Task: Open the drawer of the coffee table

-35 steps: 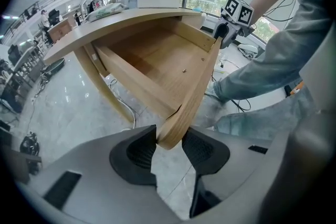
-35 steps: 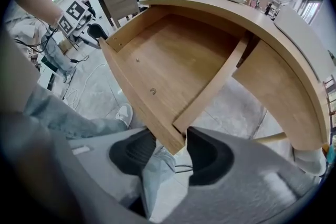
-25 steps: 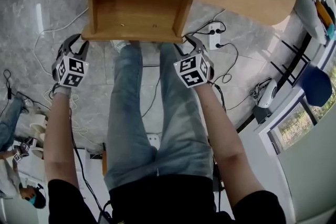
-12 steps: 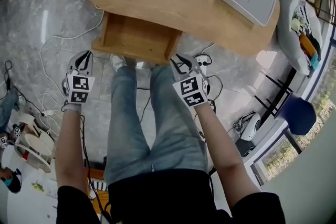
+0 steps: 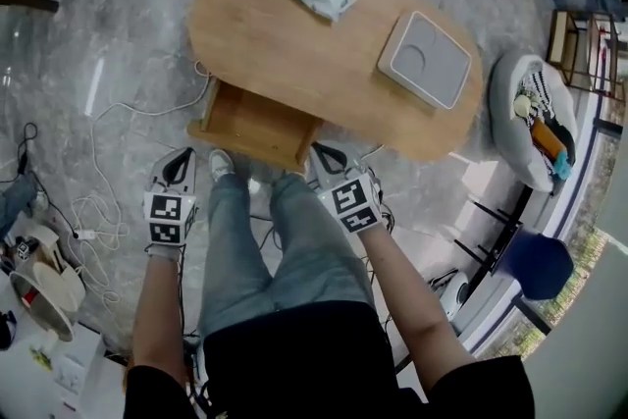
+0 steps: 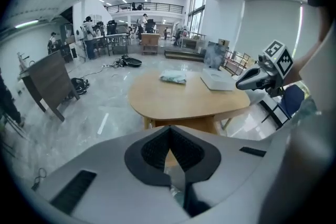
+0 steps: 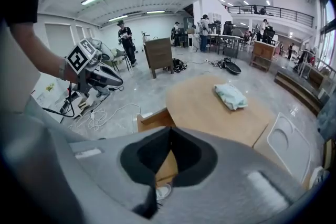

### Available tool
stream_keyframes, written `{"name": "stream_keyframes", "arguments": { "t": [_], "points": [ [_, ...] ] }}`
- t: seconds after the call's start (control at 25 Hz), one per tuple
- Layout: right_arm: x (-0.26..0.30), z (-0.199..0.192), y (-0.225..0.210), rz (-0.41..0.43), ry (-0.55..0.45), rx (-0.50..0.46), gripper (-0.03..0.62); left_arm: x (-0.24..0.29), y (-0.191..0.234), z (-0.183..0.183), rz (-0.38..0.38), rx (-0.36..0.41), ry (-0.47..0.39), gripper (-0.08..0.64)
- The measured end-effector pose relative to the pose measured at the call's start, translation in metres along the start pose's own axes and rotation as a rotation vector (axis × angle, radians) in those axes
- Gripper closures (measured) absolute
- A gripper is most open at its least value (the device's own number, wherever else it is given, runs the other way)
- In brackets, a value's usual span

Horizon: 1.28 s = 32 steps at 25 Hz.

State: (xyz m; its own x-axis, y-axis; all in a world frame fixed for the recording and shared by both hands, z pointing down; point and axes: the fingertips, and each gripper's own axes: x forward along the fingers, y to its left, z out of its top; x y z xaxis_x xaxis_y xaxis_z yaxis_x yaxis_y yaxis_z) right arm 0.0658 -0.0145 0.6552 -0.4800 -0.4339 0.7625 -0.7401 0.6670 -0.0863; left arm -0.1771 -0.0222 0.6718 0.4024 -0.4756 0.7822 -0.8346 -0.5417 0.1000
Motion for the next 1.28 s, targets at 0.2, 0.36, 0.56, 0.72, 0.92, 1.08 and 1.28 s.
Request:
{"name": "stream_keyframes", "arguments": {
  "t": [0.2, 0.36, 0.56, 0.72, 0.92, 1.08, 1.28],
  "points": [
    [-0.040, 0.046, -0.001, -0.001, -0.062, -0.032, 0.595, -0.044, -0.006, 0.045, 0.052, -0.078, -0.095, 0.546],
    [-0.071, 0.077, 0.008, 0.020, -0.109, -0.027, 0.595, -0.084, -0.013, 0.083, 0.083, -0.105, -0.168, 0.546],
    [-0.111, 0.127, 0.013, 0.041, -0.179, -0.033, 0.595, -0.135, -0.023, 0.129, 0.100, -0.124, -0.256, 0.546],
    [-0.154, 0.165, 0.020, 0.046, -0.244, -0.035, 0.595, -0.181, -0.037, 0.158, 0.126, -0.101, -0.310, 0.546],
    [-0.201, 0.210, 0.037, 0.050, -0.332, -0.076, 0.595, -0.228, -0.054, 0.192, 0.119, -0.081, -0.377, 0.546],
    [-0.235, 0.242, 0.049, 0.048, -0.403, -0.089, 0.595, -0.262, -0.065, 0.222, 0.116, -0.048, -0.425, 0.546],
    [-0.264, 0.277, 0.058, 0.028, -0.466, -0.102, 0.595, -0.298, -0.074, 0.256, 0.095, -0.015, -0.488, 0.545]
  ]
}}
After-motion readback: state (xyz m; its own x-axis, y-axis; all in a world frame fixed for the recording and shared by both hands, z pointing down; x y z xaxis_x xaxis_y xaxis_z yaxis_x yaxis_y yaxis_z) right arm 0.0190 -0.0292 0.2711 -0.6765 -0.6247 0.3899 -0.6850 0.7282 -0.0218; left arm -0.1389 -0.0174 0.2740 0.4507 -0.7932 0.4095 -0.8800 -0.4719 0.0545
